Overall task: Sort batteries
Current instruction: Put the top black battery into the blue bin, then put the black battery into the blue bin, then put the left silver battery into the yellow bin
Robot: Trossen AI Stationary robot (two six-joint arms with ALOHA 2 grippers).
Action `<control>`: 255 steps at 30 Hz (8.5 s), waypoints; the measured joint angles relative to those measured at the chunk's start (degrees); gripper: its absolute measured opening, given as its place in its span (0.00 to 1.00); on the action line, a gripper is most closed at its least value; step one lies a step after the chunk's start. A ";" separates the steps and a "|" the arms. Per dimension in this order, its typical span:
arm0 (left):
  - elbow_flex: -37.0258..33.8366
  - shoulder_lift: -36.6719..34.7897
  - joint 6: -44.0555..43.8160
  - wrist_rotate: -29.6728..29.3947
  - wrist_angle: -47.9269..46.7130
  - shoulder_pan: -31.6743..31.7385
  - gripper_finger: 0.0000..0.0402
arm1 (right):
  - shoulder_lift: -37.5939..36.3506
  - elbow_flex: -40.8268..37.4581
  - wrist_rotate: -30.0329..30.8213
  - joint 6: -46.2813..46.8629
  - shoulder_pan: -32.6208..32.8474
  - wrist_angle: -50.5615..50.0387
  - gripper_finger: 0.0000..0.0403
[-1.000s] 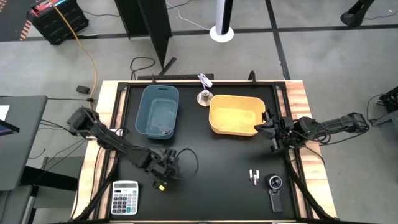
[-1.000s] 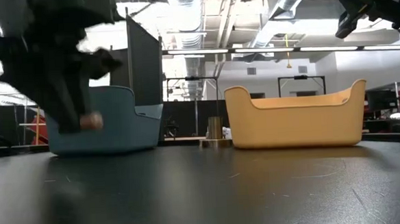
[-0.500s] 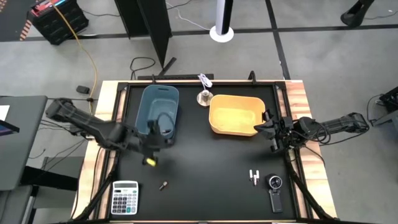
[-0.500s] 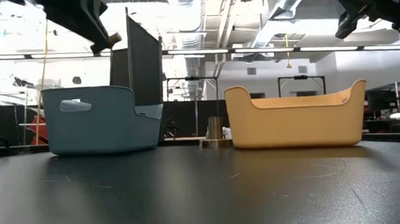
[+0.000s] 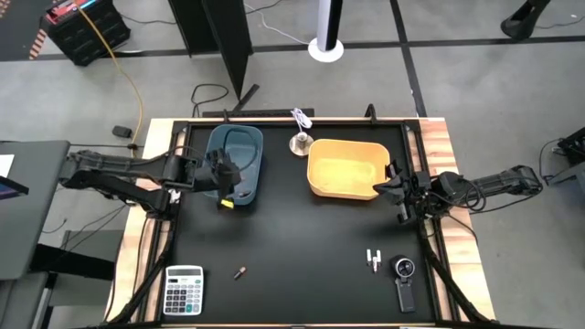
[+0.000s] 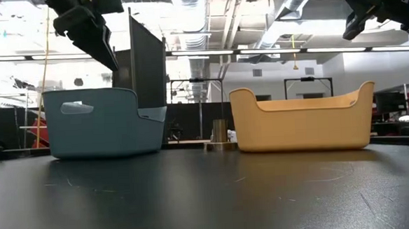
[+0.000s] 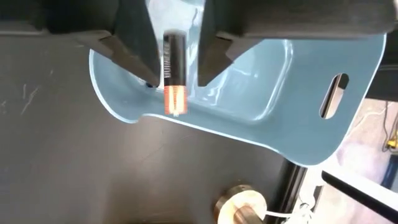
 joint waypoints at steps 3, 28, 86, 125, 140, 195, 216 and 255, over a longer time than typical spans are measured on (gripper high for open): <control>0.00 0.00 -0.02 -0.05 -0.02 0.10 0.34 | 0.01 0.00 0.00 -0.01 0.00 0.00 0.08; 0.00 8.07 -24.88 10.42 1.50 -29.89 0.35 | -0.01 0.00 0.26 0.36 0.02 -0.65 0.08; 0.50 40.66 -49.88 13.90 13.09 -36.99 0.15 | 0.01 0.00 0.46 0.45 0.04 -0.42 0.08; -0.11 2.94 -29.27 -11.01 -0.55 -24.74 0.10 | 0.46 0.00 0.46 0.45 0.04 -0.90 0.08; -0.09 0.44 -10.70 -4.28 -0.74 3.55 0.21 | 8.63 1.42 0.46 -3.60 0.07 5.77 0.08; 0.02 -1.98 -17.07 -10.83 1.34 -14.18 0.68 | 74.97 67.93 8.26 63.00 35.38 -101.72 0.65; 0.02 -1.95 -17.69 -14.43 1.78 -18.42 0.68 | 83.96 66.38 4.18 80.55 29.02 -99.42 0.68; 0.02 -1.95 -17.83 -14.37 1.86 -18.42 0.68 | 75.77 49.20 4.17 91.50 30.86 -82.68 0.68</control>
